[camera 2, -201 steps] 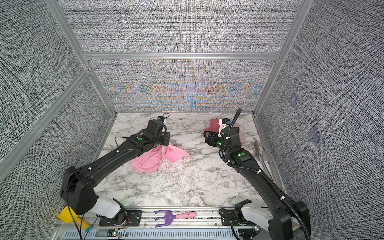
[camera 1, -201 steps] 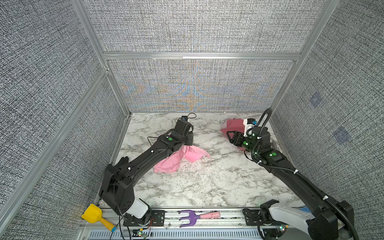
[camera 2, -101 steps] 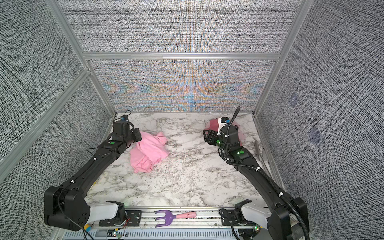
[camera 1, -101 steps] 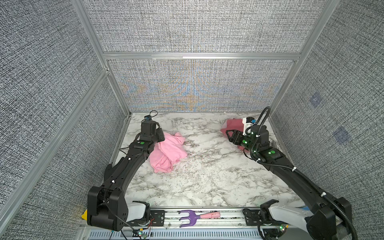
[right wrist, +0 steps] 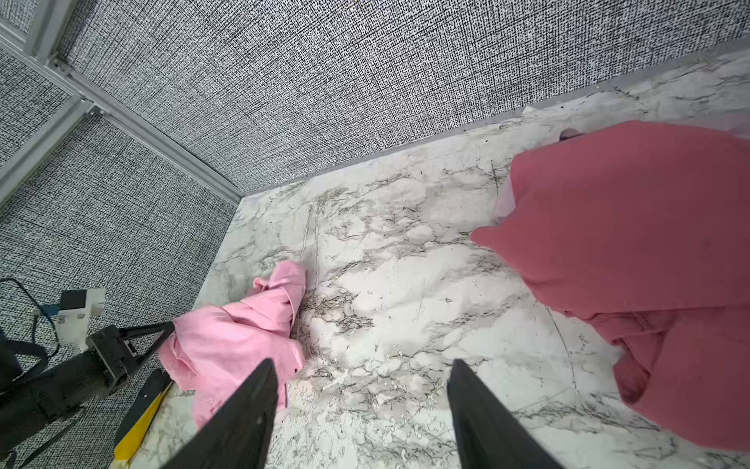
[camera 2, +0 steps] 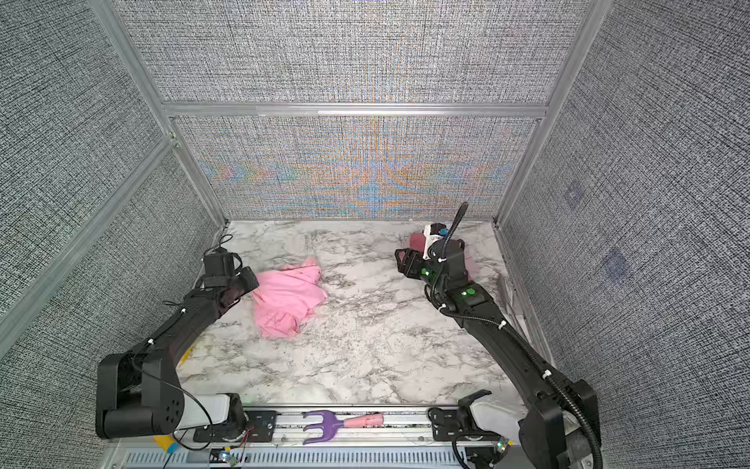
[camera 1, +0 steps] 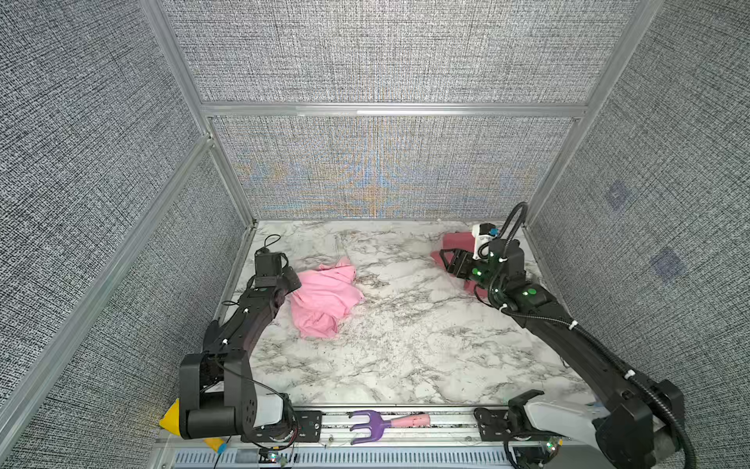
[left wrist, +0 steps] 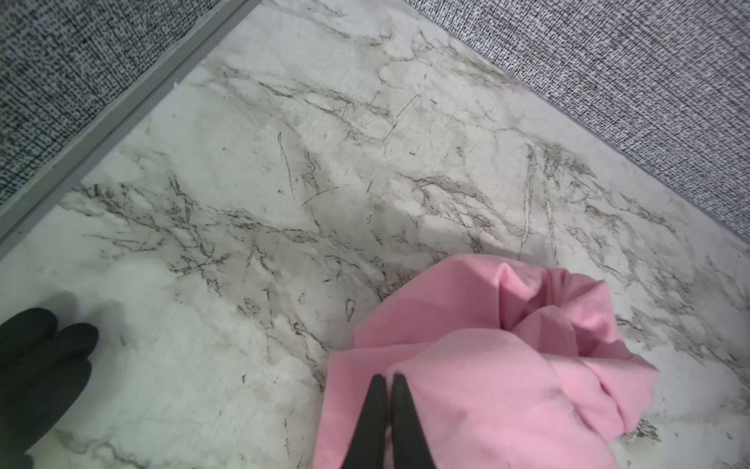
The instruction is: Pick out a specific cloth from the pile
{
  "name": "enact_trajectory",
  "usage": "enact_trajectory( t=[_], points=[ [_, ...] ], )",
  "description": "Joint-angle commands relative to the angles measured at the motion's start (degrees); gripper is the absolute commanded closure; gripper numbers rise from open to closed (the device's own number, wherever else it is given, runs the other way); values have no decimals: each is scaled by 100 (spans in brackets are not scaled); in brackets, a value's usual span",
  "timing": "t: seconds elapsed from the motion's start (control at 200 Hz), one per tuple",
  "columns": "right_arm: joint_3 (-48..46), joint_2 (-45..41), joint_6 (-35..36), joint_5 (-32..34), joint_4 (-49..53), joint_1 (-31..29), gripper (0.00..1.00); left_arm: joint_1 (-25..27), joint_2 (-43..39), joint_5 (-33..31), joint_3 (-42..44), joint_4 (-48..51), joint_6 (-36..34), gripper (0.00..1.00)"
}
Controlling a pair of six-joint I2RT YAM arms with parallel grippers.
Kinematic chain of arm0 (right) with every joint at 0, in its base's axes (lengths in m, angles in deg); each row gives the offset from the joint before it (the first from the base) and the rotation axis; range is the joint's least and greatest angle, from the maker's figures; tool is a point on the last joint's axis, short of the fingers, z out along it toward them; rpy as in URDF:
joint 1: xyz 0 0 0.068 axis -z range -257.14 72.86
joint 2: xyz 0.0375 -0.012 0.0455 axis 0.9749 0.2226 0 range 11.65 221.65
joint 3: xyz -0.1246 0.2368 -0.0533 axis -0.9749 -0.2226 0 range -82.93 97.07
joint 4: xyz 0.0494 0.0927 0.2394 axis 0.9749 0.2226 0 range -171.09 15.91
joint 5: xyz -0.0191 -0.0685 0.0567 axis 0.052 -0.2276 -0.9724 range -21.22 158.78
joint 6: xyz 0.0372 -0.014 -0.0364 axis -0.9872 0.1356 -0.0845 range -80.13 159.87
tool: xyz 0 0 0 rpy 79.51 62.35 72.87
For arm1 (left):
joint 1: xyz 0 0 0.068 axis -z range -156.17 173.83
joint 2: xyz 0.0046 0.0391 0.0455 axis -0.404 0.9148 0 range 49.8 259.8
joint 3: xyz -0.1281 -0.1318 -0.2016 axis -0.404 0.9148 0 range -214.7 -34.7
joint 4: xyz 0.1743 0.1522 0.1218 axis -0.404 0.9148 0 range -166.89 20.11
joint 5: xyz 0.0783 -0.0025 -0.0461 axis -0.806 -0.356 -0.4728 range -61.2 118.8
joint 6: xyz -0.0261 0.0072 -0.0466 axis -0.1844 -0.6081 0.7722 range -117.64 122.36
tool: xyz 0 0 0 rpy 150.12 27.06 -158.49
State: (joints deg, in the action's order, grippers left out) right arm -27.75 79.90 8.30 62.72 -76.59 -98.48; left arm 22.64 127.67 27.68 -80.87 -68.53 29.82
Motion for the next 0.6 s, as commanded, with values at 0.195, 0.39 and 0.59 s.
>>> enact_trajectory(
  t=[0.195, 0.39, 0.59],
  points=[
    [98, 118, -16, -9, 4, -2, 32, -151, 173, -224, 377, -258, 168, 100],
    [96, 212, -19, -26, -32, -7, 32, -219, 359, -344, 599, -236, 304, 100],
    [120, 193, -45, -49, 27, -3, 32, -243, 519, 106, 731, -261, 575, 87]
  ],
)
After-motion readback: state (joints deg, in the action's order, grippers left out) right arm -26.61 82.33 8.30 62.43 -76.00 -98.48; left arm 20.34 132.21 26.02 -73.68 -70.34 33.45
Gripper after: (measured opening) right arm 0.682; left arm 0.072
